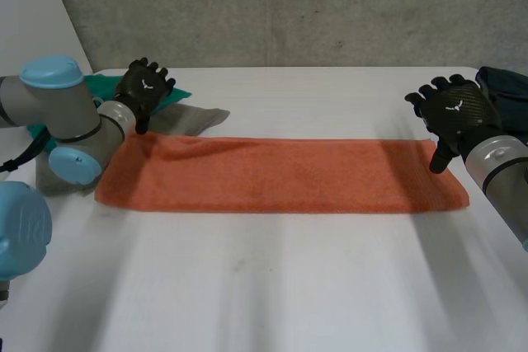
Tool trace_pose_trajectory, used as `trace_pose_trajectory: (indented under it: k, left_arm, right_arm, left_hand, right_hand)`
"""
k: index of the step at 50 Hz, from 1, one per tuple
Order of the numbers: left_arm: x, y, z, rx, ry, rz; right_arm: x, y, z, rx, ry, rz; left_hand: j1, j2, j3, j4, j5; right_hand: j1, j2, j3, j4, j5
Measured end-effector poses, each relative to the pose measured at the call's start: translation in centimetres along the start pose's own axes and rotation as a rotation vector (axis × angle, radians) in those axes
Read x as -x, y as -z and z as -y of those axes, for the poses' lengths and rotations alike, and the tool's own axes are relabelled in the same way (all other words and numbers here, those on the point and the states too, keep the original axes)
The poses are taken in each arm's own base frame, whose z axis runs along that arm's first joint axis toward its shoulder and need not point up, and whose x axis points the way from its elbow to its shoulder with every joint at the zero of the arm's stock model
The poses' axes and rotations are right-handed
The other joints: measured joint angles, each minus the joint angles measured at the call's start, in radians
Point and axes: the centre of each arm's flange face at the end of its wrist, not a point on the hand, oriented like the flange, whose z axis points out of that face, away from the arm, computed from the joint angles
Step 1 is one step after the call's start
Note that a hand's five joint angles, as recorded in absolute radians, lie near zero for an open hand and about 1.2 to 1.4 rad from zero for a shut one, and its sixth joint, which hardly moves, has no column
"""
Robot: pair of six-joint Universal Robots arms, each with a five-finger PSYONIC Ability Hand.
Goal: Fold the laundry.
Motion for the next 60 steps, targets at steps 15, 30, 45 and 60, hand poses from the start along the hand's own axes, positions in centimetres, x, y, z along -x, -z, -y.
trace_pose_trajectory:
  k: [15,30,45,60]
  left_arm:
    - [4.3,3.6,6.7,-0.076,0.157,0.027]
    - [3.2,12.5,12.6,0.074,0.652,-0.261]
    - [3.3,13.8,14.0,-0.004,0.633,-0.237]
    - [3.9,13.6,13.7,-0.003,0.633,-0.218]
  right_arm:
    - [-0.1,-0.4,-3.8,0.198,-0.234,0.042]
    - [1.2,-1.7,-8.7,0.328,-0.204,0.083]
    - [0.3,-3.4,-10.6,0.297,-0.142,-0.036]
    - [-9.5,-2.7,-13.1,0.333,0.104,-0.291]
  left_hand:
    - [0.0,0.0,0.0,0.0,0.0]
    - [0.0,0.0,0.0,0.0,0.0]
    - [0.0,0.0,0.0,0.0,0.0]
    - [0.0,0.0,0.0,0.0,0.0]
  right_hand:
    - [0.123,0.136,0.137,0.124,0.128]
    - [0.294,0.305,0.307,0.302,0.302]
    - [0.884,0.971,0.976,0.977,0.951]
    - [0.893,0.971,0.976,0.981,0.954]
